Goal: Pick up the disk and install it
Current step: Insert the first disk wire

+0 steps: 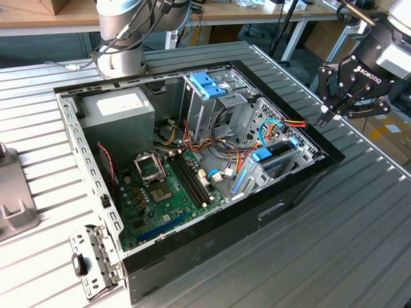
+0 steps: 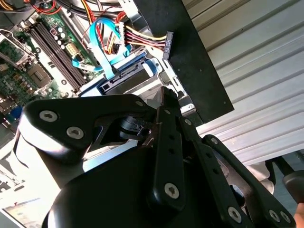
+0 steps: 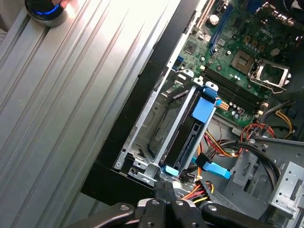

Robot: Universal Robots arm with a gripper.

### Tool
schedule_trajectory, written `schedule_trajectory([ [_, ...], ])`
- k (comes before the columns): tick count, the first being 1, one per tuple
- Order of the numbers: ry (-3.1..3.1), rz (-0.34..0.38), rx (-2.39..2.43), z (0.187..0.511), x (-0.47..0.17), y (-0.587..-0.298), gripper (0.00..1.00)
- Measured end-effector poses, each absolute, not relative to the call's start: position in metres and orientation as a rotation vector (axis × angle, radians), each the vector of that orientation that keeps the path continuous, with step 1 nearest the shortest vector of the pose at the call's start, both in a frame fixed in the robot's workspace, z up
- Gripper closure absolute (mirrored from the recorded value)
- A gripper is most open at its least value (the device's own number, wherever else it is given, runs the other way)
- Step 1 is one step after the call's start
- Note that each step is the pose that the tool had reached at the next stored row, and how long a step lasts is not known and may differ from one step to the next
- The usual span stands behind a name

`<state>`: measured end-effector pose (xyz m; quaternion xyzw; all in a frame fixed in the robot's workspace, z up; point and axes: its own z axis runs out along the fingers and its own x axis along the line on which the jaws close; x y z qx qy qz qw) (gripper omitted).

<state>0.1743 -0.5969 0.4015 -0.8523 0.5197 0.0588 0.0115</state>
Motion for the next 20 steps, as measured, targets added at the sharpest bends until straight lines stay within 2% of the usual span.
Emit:
schedule_trajectory([
  [20, 1.542, 0.185, -2.708, 0.4015, 0.1743, -0.5969, 0.89],
])
